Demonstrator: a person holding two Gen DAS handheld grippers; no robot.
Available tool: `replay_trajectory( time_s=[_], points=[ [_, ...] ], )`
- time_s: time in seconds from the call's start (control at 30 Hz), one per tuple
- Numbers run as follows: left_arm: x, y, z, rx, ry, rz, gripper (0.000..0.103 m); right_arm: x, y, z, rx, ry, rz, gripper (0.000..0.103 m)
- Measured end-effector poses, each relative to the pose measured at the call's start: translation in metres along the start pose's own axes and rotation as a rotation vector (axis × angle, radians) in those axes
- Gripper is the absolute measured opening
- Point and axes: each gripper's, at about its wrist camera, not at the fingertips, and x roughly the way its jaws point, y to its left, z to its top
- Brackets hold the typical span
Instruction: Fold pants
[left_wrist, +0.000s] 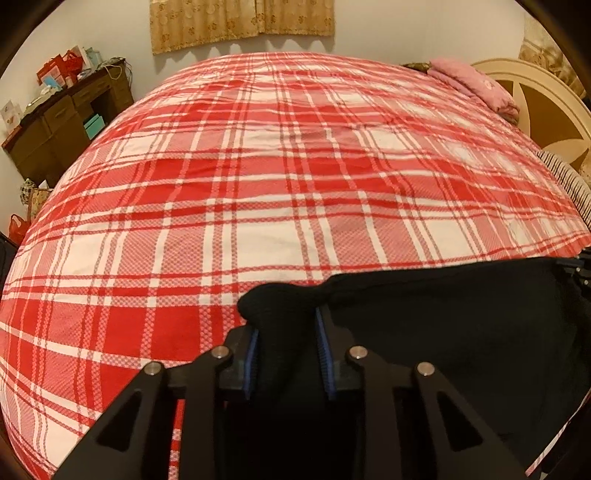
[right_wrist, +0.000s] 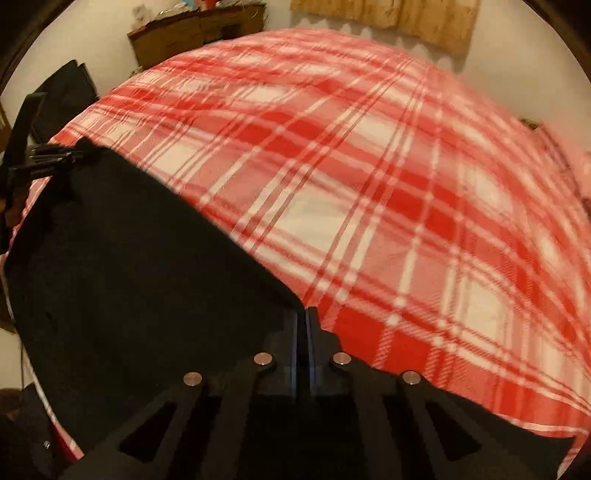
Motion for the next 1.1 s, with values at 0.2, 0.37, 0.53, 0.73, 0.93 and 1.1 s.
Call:
replay_trajectory(
  time_s=[0.2, 0.37, 0.53, 0.73, 0.93, 1.1],
  points=[
    [-0.031, -0.001, 0.006, -0.025, -0.095, -0.001, 0.029, -0.071, -0.001, 0.018, 0.067, -0.270, -0.152, 0.000],
    [-0.060, -0.008, 0.002, -0.016, -0.165, -0.026, 0.029, -0.113, 0.006, 0.021, 0.093, -0.360, -0.075, 0.000],
    [-0.067, -0.013, -0.003, -0.014, -0.187, -0.008, 0.029, -0.089, 0.007, 0.000, 0.149, -0.280, -0.016, 0.000],
    [-0.094, -0.016, -0.012, -0.018, -0.274, 0.022, 0.029, -0.056, -0.016, -0.019, 0.335, -0.189, 0.193, 0.002],
    [-0.116, -0.023, -0.022, -0.028, -0.352, 0.024, 0.029, -0.023, -0.024, -0.030, 0.642, -0.116, 0.508, 0.054],
    [-0.124, -0.029, -0.029, -0.011, -0.396, 0.050, 0.029, -0.023, -0.021, -0.028, 0.682, -0.111, 0.483, 0.080]
  ],
)
